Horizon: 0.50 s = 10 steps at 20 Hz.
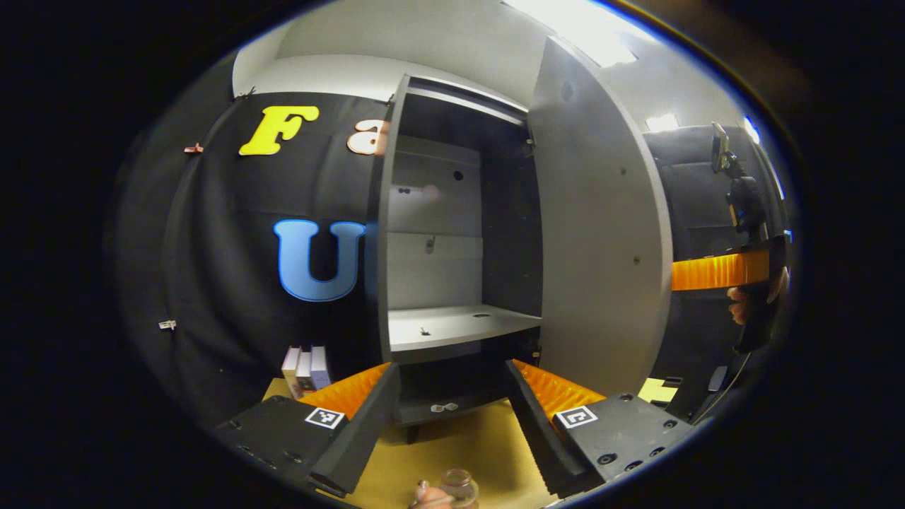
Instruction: Open the cabinet door with the right hand, grasp the bottle in the cabinet with the left hand and place it on the coaster, then close the cabinet door with the right hand.
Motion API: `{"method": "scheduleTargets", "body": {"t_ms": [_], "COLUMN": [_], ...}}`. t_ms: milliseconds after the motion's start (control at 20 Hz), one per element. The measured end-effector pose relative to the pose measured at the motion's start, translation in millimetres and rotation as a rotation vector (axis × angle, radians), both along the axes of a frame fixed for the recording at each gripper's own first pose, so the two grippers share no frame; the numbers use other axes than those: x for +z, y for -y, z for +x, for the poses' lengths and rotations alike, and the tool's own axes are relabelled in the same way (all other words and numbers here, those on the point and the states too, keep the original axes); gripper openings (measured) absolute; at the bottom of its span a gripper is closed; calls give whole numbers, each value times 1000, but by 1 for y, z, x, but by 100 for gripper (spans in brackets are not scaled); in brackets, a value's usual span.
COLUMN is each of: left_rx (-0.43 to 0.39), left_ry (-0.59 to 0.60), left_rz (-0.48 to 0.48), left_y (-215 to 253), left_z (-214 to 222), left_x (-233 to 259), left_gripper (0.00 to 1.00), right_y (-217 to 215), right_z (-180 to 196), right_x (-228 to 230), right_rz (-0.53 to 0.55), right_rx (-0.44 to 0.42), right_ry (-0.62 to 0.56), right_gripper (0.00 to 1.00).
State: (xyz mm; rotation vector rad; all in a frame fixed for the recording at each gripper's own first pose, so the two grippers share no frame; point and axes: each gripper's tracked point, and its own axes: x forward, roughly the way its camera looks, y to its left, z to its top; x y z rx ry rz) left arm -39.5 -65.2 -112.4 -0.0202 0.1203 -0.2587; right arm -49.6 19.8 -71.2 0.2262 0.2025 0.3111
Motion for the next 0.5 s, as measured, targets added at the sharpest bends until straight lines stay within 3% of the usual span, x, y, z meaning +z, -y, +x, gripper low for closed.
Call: {"method": "scheduleTargets", "body": {"t_ms": [50,100,250,500], "left_rx": [33,68,81,64], "left_ry": [7,19,23,-21], "left_rz": [18,43,89,-21], "left_y": [-10,-19,-23,-5], "left_z": [-2,-5,-8,-10], "left_x": [3,7,13,17], "left_gripper": [93,93,93,92], "right_y": [-10,-13,-11,28], "right_z": [5,8,12,29], "right_x": [1,4,6,-14], "right_rz": [5,6,-16,-109], "right_rx": [19,28,28,-89], "right_ry": [7,20,35,17], "right_gripper": [91,98,98,97]}}
